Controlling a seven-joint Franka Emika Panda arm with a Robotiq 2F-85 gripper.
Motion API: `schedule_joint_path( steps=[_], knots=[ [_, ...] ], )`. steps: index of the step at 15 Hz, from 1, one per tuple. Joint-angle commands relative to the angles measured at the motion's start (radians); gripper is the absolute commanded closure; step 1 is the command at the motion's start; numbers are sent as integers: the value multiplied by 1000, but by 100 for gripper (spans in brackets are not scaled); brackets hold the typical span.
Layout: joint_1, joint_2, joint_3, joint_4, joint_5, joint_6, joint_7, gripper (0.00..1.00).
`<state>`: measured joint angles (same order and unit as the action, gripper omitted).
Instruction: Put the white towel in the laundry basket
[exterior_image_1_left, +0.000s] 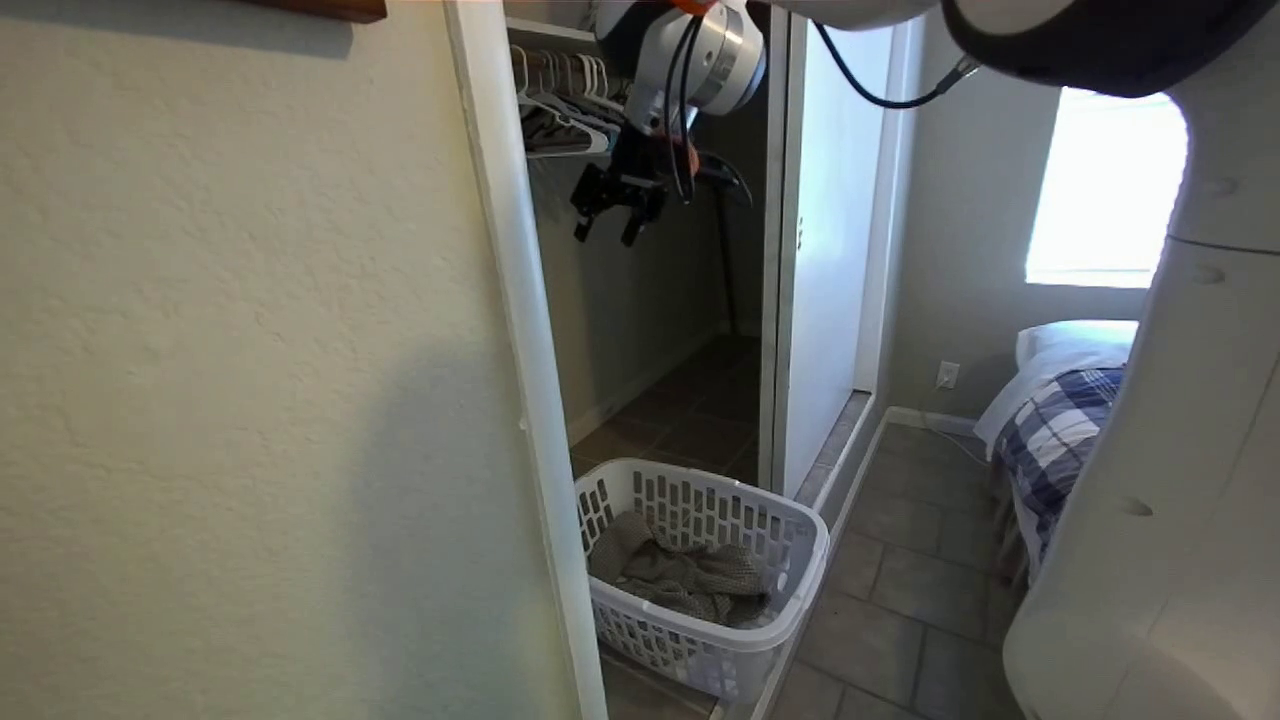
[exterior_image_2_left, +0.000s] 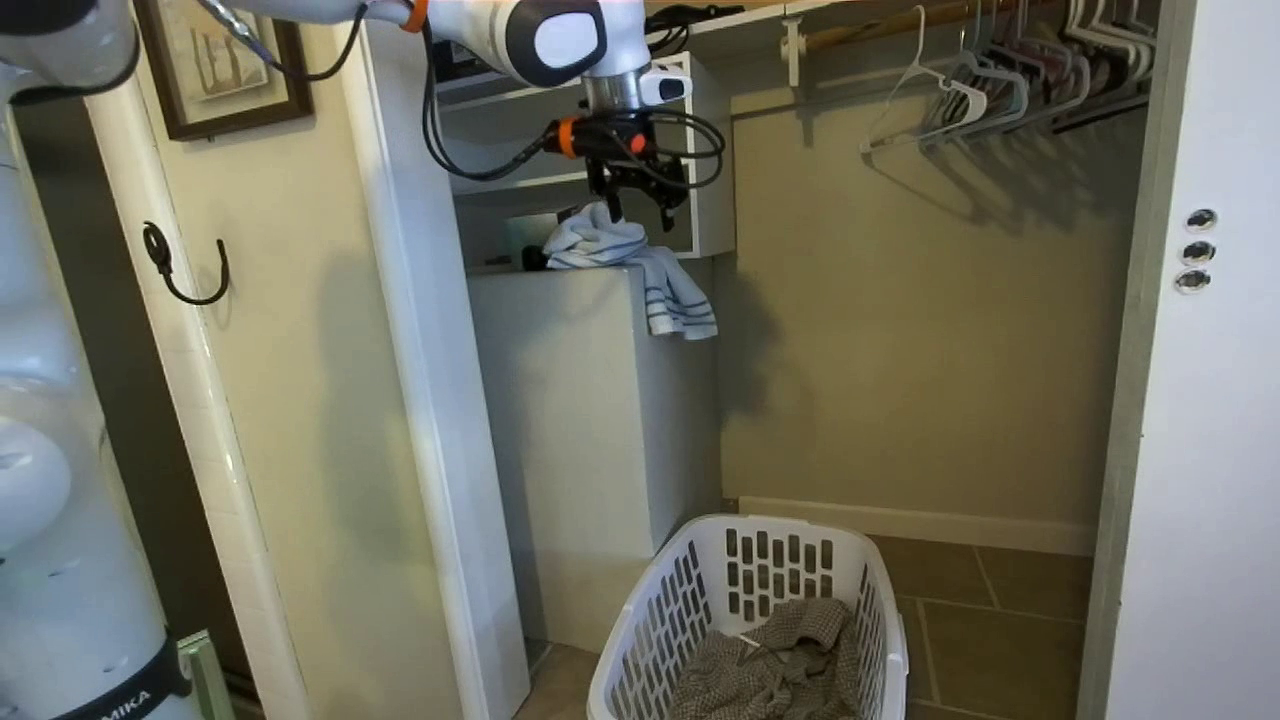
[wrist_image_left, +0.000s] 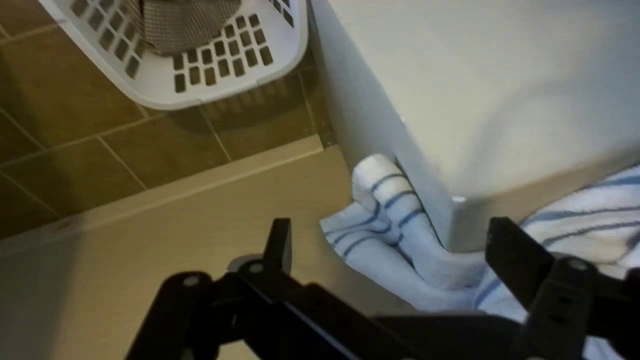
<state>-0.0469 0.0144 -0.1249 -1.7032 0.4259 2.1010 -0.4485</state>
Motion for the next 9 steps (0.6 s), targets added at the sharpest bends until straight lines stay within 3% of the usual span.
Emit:
schedule_joint_path(
  steps=[1,6,7,8,9],
  knots=[
    [-16,132,43,172,184,-56,-106,0],
    [-36,245,124,324,364,-113,-172,0],
    [-35,265,134,348,370,-119,-158,0],
    [-29,205,125,257,320,-74,-141,0],
    [-29,223,134,282,327,-82,-141,0]
  ],
)
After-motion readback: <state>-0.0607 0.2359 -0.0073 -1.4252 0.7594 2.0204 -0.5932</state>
